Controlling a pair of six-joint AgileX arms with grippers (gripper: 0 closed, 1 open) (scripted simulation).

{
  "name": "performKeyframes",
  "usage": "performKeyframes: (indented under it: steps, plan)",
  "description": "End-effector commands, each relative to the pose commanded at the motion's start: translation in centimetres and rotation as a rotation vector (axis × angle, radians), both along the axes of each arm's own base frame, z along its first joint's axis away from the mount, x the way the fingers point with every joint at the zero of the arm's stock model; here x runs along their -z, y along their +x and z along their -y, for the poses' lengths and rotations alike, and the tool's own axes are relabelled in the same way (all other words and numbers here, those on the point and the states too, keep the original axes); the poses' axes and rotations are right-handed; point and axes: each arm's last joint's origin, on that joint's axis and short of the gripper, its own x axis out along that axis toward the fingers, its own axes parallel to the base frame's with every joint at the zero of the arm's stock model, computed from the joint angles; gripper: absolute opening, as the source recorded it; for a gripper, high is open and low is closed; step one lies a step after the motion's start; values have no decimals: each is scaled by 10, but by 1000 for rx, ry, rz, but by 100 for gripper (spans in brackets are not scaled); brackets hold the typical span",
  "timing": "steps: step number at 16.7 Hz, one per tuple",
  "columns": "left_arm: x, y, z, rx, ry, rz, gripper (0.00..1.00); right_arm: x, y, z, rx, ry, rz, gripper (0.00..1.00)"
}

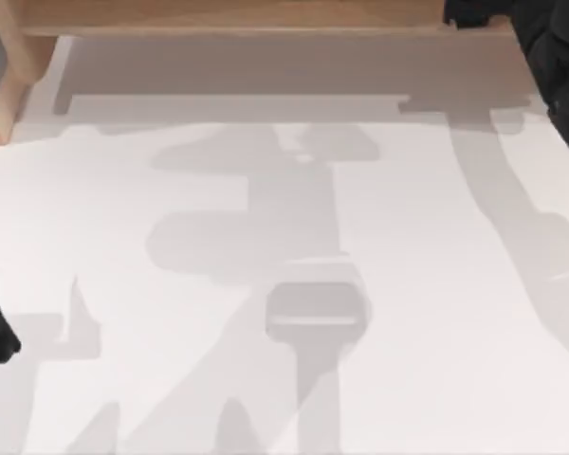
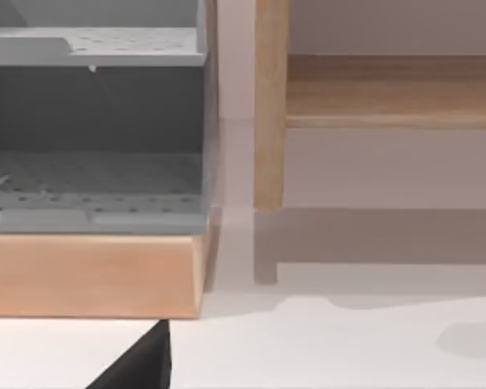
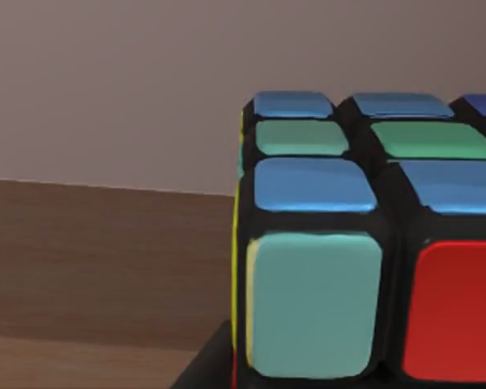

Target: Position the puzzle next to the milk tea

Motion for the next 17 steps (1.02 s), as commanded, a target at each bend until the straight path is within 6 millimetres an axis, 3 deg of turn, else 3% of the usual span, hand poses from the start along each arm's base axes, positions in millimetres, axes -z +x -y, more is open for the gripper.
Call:
performKeyframes:
  steps: [5, 8, 10, 17]
  plan:
    - [0, 0, 0, 0, 0, 0, 100, -51, -11, 9, -78, -110, -119, 0]
    - [0, 0, 0, 0, 0, 0, 100, -67, -31, 24, -111, -164, -315, 0]
    - [0, 0, 0, 0, 0, 0, 100, -63, -49, 40, -118, -181, -519, 0]
    - [0, 0, 0, 0, 0, 0, 100, -10, -128, 95, -37, -80, -1285, 0]
